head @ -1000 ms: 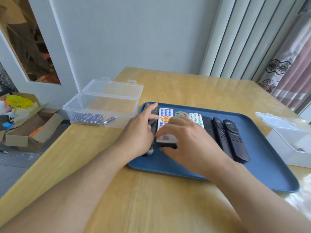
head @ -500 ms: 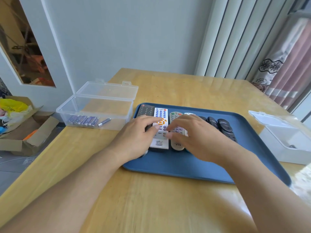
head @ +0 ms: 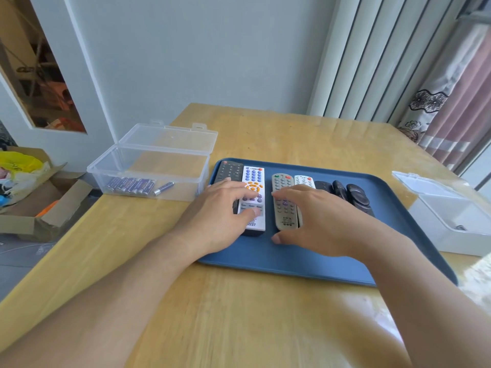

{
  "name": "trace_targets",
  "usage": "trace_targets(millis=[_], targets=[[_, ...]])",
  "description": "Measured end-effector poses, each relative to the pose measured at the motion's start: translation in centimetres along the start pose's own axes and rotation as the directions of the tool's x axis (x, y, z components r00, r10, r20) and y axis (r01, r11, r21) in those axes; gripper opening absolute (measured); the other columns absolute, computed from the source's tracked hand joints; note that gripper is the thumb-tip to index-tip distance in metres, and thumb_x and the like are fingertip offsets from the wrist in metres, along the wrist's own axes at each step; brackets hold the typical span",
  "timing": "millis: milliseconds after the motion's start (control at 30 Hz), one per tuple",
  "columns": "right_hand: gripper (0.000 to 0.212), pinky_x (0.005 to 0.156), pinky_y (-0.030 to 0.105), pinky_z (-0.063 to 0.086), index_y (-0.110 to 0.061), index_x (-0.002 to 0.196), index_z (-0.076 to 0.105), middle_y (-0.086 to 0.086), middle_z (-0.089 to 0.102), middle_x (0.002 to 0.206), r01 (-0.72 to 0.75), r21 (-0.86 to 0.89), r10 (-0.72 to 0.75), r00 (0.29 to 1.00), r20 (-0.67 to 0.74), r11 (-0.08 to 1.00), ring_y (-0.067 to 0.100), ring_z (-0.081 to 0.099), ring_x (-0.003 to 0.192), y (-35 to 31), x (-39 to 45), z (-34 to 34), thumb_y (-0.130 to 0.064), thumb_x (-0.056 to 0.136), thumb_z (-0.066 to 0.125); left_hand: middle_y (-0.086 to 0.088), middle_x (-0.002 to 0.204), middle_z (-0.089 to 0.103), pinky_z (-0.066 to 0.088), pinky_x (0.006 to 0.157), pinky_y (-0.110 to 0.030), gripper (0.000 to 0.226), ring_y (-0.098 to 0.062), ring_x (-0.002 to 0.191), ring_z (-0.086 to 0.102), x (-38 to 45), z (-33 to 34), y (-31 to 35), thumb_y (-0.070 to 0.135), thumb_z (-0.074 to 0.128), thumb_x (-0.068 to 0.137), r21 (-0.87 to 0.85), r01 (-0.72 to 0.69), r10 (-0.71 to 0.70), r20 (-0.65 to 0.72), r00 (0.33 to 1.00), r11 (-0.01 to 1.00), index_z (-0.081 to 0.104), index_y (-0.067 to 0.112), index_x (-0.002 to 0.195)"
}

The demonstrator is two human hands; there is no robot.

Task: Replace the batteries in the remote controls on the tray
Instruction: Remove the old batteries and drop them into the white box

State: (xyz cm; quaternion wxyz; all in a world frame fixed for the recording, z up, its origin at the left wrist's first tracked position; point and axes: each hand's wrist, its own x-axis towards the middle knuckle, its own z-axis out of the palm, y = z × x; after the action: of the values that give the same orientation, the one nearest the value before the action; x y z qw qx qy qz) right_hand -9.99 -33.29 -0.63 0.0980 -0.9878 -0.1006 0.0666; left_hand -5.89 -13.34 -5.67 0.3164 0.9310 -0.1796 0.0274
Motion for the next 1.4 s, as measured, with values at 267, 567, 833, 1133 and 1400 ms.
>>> trace_targets(millis=[267, 567, 833, 1133, 1400], targets=[[0.065, 0.085, 0.026, 0.038, -0.042, 0.154, 0.029, -0.015, 0.059, 0.125, 0.061, 0.115, -0.048, 0.992, -0.115, 0.992, 0.02, 0.056, 0.111, 0.0, 0.7, 0.6, -0.042, 0.096, 0.058, 0.02, 0.149, 0.047, 0.033, 0.114, -0.03, 0.037, -0.002, 0.141, 0.038, 0.2, 0.1, -0.3, 0.048, 0.062, 0.094, 0.002, -0.008, 0.008, -0.019, 1.0, 1.0, 0.064, 0.039, 0.13], [0.034, 0.05, 0.022, 0.046, -0.043, 0.107, 0.074, -0.017, 0.076, 0.1, 0.014, 0.437, 0.213, 0.859, -0.466, 0.899, 0.008, 0.054, 0.048, -0.1, 1.5, 1.5, -0.021, 0.085, 0.061, 0.021, 0.152, 0.045, 0.029, 0.118, -0.033, 0.038, -0.004, 0.147, 0.03, 0.1, 0.0, 0.0, 0.049, 0.06, 0.095, 0.011, 0.004, -0.004, -0.001, 1.0, 1.0, 0.061, 0.04, 0.132], [0.022, 0.093, 0.038, 0.055, -0.016, 0.12, 0.06, 0.008, 0.076, 0.101, 0.438, 0.88, 0.305, 0.826, -0.474, 0.182, 0.029, 0.076, 0.091, -0.9, 1.1, 0.2, -0.014, 0.098, 0.063, 0.019, 0.115, 0.072, 0.049, 0.096, -0.026, 0.031, 0.001, 0.11, 0.062, -0.4, -1.0, 1.2, 0.049, 0.06, 0.096, -0.258, -0.079, -0.011, -0.327, 0.945, 0.963, 0.073, 0.029, 0.117], [0.031, 0.075, 0.03, 0.059, -0.008, 0.102, 0.071, 0.006, 0.079, 0.092, 0.293, 0.918, 0.177, 0.922, -0.345, 0.266, 0.022, 0.075, 0.078, -2.9, 0.7, 0.8, -0.026, 0.078, 0.079, 0.009, 0.094, 0.077, 0.053, 0.084, -0.023, 0.016, -0.006, 0.09, 0.071, -0.4, -1.7, 2.8, 0.027, 0.055, 0.104, -0.731, -0.247, -0.1, -0.395, 0.913, 0.636, 0.066, 0.015, 0.106], [0.045, 0.08, 0.041, 0.062, -0.01, 0.099, 0.071, 0.02, 0.073, 0.1, 0.17, 0.963, 0.202, 0.956, -0.213, 0.21, 0.025, 0.067, 0.084, -3.0, 1.1, 1.6, -0.044, 0.07, 0.081, -0.008, 0.097, 0.077, 0.058, 0.091, -0.045, 0.017, -0.024, 0.09, 0.075, -0.5, -1.0, 3.1, 0.019, 0.05, 0.106, -0.891, -0.181, -0.199, -0.284, 0.938, 0.416, 0.064, 0.01, 0.11]])
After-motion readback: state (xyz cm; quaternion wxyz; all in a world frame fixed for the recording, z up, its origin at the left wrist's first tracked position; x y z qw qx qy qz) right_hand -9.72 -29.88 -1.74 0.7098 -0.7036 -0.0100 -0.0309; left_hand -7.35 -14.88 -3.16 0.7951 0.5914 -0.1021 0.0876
